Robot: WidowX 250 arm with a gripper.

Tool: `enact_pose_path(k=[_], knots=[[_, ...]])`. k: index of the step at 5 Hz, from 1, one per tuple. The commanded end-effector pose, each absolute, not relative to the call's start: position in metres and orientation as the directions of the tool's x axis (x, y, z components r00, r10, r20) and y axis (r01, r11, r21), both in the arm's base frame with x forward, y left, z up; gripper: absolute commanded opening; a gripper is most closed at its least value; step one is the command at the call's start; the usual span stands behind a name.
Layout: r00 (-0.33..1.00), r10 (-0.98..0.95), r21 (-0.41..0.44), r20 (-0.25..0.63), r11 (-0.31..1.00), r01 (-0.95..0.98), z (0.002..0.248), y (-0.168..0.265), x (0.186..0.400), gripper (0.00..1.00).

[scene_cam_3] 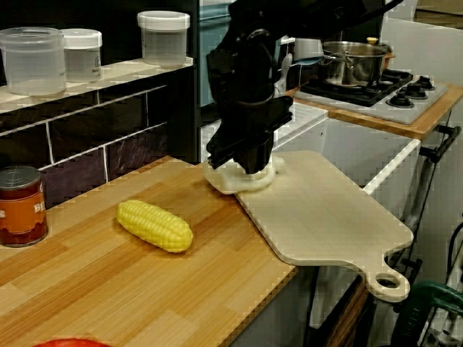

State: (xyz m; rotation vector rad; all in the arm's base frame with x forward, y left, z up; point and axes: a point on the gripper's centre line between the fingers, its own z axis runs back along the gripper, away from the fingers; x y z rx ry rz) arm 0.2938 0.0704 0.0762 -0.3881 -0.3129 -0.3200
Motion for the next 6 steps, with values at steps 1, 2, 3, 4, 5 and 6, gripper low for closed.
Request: enact_pose_path(k=[1, 2, 3, 4, 5, 6], knots=[[0.885, -0.227, -0.288, 0.408, 0.887, 0.361, 0.1, 0.09, 0.291, 0.0], [0.881, -0.222, -0.289, 0.418, 0.887, 0.361, 0.104, 0.095, 0.291, 0.0], [0.879, -0.224, -0.267, 0.421, 0.896, 0.356, 0.104, 0.098, 0.289, 0.49], [0.878, -0.219, -0.25, 0.425, 0.904, 0.347, 0.105, 0.102, 0.288, 1.0], [0.878, -0.219, -0.226, 0.426, 0.913, 0.338, 0.103, 0.106, 0.285, 1.0], [0.875, -0.221, -0.199, 0.431, 0.922, 0.331, 0.103, 0.113, 0.284, 1.0]])
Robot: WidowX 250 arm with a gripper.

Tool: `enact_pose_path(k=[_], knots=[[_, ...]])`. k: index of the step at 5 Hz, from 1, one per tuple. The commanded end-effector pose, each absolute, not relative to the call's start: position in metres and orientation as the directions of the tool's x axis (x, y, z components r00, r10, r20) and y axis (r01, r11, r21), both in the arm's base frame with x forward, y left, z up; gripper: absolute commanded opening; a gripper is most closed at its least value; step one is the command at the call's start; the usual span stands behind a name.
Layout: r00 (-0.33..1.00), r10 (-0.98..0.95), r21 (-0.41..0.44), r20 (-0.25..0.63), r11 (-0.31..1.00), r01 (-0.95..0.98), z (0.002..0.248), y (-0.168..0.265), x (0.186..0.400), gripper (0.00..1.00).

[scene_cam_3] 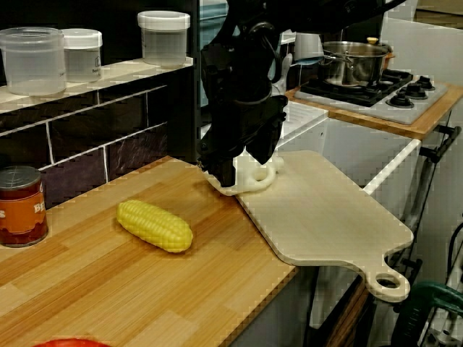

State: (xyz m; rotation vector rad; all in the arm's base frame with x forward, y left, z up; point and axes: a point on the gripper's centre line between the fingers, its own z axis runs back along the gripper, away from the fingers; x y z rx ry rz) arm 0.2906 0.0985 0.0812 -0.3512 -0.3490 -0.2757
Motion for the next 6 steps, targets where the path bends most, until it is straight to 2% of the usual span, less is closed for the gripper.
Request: enact_pose_path(k=[1, 3, 6], knots=[[0.862, -0.202, -0.149, 0.465, 0.942, 0.301, 0.105, 0.122, 0.29, 1.0], [0.849, -0.196, -0.054, 0.49, 0.966, 0.254, 0.098, 0.129, 0.313, 1.0], [0.849, -0.232, 0.027, 0.475, 0.968, 0.249, 0.079, 0.13, 0.341, 1.0]])
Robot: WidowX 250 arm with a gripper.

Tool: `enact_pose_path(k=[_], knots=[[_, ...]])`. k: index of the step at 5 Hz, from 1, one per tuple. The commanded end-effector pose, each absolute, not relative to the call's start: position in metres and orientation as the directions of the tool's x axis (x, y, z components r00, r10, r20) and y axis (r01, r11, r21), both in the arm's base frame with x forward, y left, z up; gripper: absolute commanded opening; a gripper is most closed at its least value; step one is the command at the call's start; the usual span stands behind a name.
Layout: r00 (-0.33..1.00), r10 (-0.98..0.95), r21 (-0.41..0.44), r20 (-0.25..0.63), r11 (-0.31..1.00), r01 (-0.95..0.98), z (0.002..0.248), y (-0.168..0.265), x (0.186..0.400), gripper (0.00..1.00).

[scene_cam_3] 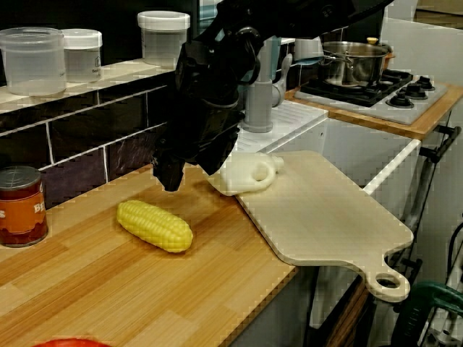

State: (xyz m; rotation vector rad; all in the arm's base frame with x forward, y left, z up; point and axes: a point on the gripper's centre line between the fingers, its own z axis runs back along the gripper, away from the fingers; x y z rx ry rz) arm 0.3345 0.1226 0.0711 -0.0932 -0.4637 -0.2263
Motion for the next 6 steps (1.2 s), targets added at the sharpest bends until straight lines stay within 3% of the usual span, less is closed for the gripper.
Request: enact_pose_path(k=[1, 3, 6], knots=[[0.855, -0.235, 0.023, 0.463, 0.967, 0.254, 0.074, 0.13, 0.348, 1.0], [0.863, -0.245, -0.023, 0.441, 0.959, 0.283, 0.071, 0.125, 0.351, 1.0], [0.869, -0.286, -0.131, 0.405, 0.922, 0.364, 0.076, 0.095, 0.334, 1.0]])
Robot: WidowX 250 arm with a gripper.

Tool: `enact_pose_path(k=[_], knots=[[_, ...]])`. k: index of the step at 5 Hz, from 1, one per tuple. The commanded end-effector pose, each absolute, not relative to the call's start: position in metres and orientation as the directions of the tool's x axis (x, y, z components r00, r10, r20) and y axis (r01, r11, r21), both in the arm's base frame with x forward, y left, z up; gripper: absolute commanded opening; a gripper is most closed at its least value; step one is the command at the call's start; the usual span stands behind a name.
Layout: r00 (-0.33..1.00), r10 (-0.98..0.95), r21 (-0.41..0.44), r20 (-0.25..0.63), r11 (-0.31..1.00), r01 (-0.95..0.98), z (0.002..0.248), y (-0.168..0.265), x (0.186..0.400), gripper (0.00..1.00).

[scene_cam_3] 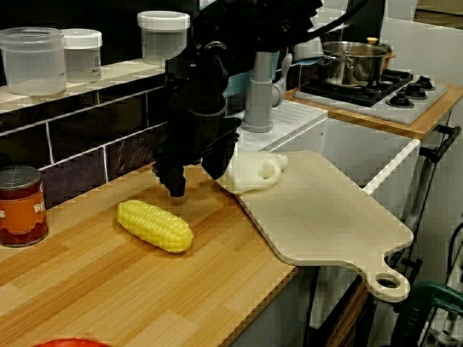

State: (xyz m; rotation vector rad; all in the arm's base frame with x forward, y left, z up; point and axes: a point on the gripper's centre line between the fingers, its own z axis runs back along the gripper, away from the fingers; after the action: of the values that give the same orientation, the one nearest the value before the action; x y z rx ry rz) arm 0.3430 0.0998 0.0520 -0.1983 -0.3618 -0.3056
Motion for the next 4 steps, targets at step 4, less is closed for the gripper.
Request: enact_pose_path(k=[4], knots=[[0.865, -0.333, -0.223, 0.375, 0.873, 0.433, 0.078, 0.053, 0.308, 1.0]])
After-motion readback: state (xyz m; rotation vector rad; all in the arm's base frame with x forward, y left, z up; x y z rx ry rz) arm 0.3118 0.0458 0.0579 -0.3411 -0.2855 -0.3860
